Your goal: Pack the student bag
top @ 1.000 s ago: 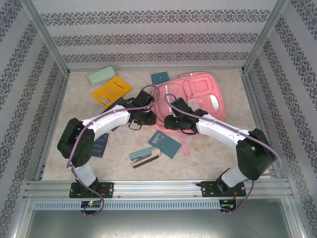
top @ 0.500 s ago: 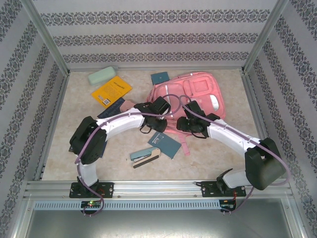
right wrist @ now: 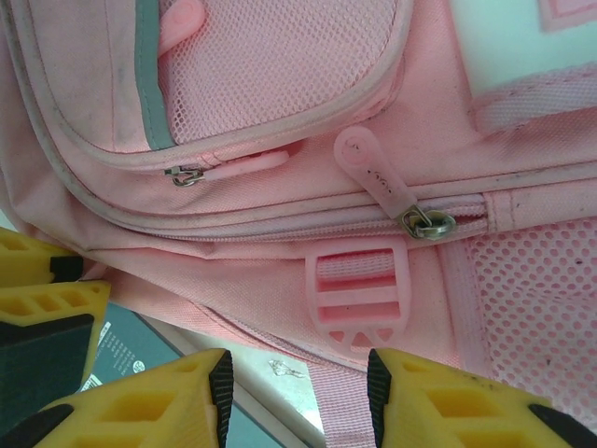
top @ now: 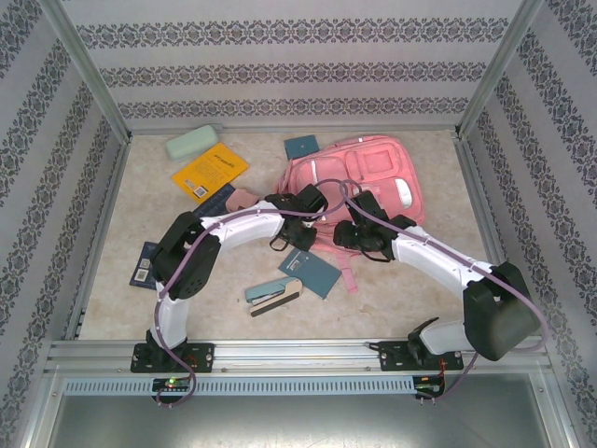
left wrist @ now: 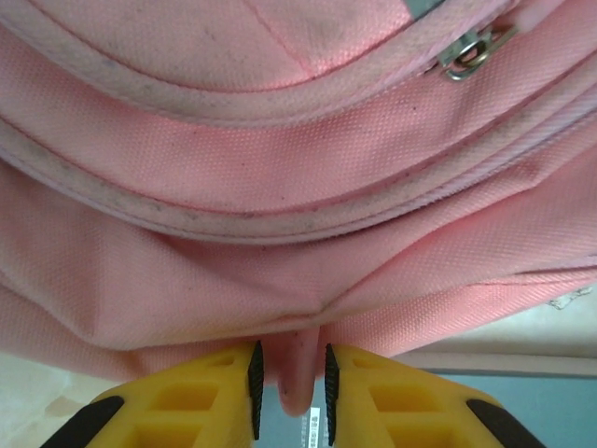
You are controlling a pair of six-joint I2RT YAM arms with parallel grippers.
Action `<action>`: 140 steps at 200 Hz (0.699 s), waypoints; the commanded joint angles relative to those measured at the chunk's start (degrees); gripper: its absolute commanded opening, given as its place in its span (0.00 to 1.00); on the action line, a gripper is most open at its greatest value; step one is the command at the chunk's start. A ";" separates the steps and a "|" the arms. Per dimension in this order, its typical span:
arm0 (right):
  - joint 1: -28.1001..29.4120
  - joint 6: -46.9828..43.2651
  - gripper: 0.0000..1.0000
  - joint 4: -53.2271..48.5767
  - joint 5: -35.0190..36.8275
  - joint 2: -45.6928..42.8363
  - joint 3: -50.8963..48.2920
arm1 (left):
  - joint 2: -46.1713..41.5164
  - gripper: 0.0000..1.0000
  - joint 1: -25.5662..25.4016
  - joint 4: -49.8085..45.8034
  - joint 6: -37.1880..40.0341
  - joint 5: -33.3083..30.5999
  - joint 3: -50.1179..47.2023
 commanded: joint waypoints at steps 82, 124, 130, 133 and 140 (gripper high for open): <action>1.56 3.34 0.45 1.63 -0.10 -0.19 -2.06 | 4.64 0.00 -0.57 -2.20 1.62 -1.89 4.42; 2.57 6.40 0.44 5.27 -1.25 4.52 -2.13 | -0.05 0.00 -0.57 -2.59 0.84 1.14 4.75; 1.97 6.78 0.44 5.78 -1.06 5.30 -2.31 | -0.67 0.00 -0.62 -2.94 0.80 1.69 4.98; 1.80 6.85 0.43 5.92 -0.94 5.50 -2.34 | -0.98 0.00 -0.58 -3.08 0.84 1.81 5.14; 0.87 7.46 0.43 6.21 -0.74 6.20 -2.58 | -1.69 0.00 -0.57 -3.42 0.84 2.25 5.32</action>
